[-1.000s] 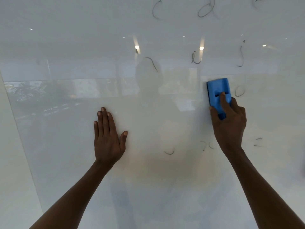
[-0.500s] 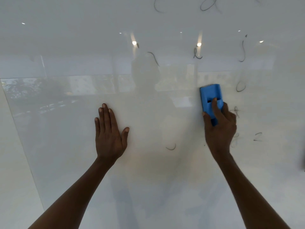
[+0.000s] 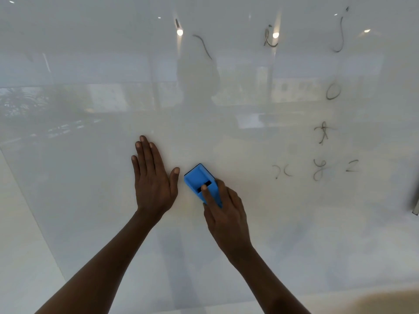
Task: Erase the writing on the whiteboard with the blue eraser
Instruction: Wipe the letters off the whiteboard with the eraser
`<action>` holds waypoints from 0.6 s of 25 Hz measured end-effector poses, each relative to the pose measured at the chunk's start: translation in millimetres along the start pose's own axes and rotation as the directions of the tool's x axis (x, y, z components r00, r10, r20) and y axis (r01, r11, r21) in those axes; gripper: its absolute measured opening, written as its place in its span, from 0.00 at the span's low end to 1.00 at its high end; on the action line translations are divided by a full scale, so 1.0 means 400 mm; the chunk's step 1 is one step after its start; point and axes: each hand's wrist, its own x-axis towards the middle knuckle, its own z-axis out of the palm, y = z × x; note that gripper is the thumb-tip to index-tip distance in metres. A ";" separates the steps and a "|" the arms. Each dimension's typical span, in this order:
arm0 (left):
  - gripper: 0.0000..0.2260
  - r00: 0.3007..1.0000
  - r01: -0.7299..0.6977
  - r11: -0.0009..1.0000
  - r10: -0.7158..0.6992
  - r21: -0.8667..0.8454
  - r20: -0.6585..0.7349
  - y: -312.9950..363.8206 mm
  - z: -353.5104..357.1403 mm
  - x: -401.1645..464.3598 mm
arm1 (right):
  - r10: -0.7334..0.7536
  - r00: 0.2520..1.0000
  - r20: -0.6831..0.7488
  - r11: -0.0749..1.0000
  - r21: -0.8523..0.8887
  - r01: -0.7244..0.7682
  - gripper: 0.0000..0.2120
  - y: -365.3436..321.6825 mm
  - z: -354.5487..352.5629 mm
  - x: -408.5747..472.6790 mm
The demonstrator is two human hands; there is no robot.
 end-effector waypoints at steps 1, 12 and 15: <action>0.35 1.000 0.005 1.000 -0.005 -0.004 0.008 0.010 0.007 -0.019 | -0.029 1.000 0.006 0.999 -0.029 0.029 0.21 0.002 0.001 -0.004; 0.33 0.997 0.059 0.998 -0.057 0.034 -0.045 0.038 0.025 -0.038 | 0.081 0.989 -0.120 0.996 -0.037 -0.086 0.20 0.261 -0.128 0.005; 0.33 0.997 0.060 0.998 -0.059 0.034 -0.045 0.037 0.023 -0.038 | 0.190 0.974 -0.125 0.981 -0.016 -0.193 0.23 0.345 -0.175 -0.001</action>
